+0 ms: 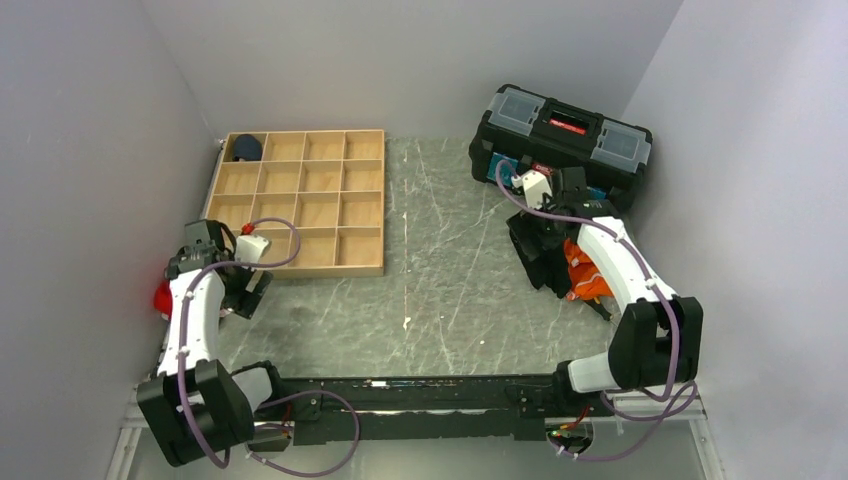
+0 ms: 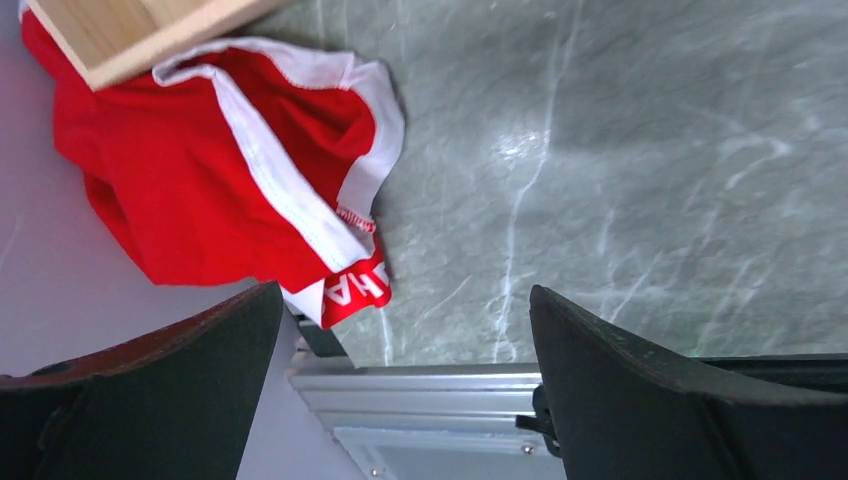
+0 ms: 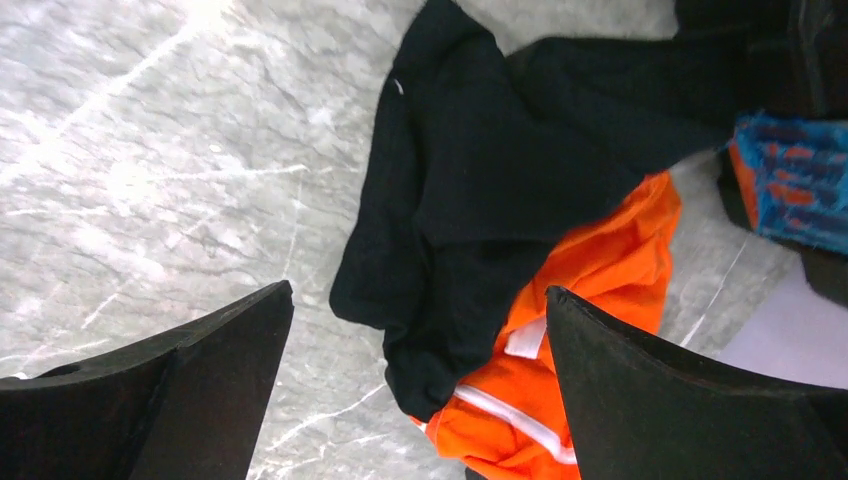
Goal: Roll the underwear
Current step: Pick up the underwear from the corner of the board.
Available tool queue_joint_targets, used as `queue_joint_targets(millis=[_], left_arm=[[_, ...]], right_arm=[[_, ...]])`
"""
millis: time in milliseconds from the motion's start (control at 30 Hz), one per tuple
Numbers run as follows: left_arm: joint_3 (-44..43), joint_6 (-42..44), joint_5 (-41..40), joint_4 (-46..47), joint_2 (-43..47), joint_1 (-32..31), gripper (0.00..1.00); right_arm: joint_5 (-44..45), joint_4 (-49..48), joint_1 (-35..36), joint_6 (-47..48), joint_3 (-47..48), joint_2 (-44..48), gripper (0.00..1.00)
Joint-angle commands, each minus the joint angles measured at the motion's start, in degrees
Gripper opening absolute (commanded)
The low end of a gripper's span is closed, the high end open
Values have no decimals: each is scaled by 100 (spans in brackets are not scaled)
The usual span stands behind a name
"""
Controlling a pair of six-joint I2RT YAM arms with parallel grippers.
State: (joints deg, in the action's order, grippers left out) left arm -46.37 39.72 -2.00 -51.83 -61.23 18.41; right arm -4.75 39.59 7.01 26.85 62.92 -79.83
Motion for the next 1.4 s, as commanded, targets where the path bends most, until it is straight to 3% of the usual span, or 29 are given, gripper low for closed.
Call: queue_joint_targets(millis=[0, 267, 367, 433, 600, 733, 767, 900, 1033, 1200, 1367], left_arm=[[-56, 290, -480, 125, -260, 259, 99], [52, 508, -732, 767, -1214, 638, 100], [42, 553, -729, 965, -1586, 759, 94], [48, 596, -695, 1072, -1780, 784, 83], [45, 653, -314, 1209, -1967, 780, 41], [-160, 607, 635, 530, -1752, 662, 3], [-220, 596, 936, 329, -1647, 561, 0], [-398, 387, 1869, -412, -1077, -502, 0], [-939, -199, 2308, -652, -830, -2212, 0], [-2457, -717, 2903, -1016, -1514, -3829, 0], [-3371, -1007, 3134, -1010, -2145, -4594, 0]], right_arm=[[93, 67, -296, -63, -198, 48, 100], [-192, 51, -542, -83, -258, -168, 100], [-170, -8, -547, -75, -300, -228, 100], [-145, -57, -580, -77, -342, -236, 100], [-192, -80, -651, -74, -413, -207, 100], [-108, -79, -674, -45, -422, -155, 100], [-85, -91, -749, -40, -421, -141, 100], [-108, -16, -959, -46, -312, -160, 100], [-123, 144, -1014, -73, -176, -149, 100], [-168, 336, -1026, -96, -39, -155, 100], [-204, 307, -1034, -141, -95, -188, 100]])
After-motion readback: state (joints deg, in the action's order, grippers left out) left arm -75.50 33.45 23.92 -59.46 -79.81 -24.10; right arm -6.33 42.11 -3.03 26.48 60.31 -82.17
